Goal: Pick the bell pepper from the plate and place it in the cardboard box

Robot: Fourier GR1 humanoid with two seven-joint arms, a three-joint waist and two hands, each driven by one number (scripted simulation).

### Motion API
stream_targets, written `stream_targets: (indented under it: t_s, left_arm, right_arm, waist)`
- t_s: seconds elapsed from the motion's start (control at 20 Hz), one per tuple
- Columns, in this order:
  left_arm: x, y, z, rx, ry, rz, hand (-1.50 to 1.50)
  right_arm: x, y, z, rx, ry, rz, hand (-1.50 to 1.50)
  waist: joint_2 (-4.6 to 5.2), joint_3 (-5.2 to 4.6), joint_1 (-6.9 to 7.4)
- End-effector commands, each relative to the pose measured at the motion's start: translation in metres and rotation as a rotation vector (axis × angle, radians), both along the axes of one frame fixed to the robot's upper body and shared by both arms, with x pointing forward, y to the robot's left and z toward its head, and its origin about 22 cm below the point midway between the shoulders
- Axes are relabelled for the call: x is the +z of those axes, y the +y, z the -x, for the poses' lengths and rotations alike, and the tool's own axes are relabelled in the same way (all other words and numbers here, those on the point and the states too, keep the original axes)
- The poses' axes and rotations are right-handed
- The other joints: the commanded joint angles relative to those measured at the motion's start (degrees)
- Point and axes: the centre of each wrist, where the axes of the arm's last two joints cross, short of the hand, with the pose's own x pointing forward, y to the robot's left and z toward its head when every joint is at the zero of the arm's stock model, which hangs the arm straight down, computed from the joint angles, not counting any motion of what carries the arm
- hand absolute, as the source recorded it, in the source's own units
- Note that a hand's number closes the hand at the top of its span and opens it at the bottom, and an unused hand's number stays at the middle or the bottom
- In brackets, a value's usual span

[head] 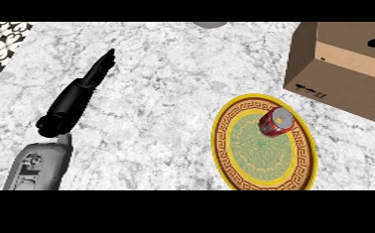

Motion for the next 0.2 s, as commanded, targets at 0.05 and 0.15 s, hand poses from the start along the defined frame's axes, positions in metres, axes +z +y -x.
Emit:
stream_targets:
  t_s: [0.05, 0.15]
  left_arm:
    - [0.001, 0.002, -0.002, -0.007, 0.002, 0.003, 0.00]
    - [0.012, -0.001, -0.003, -0.010, -0.018, -0.001, 0.00]
  right_arm:
    - [0.021, -0.024, 0.012, -0.008, 0.027, -0.255, -1.50]
    - [0.009, -0.040, 0.027, -0.062, 0.001, -0.283, -1.50]
  waist:
    - [0.55, 0.02, 0.98]
    - [0.73, 0.18, 1.21]
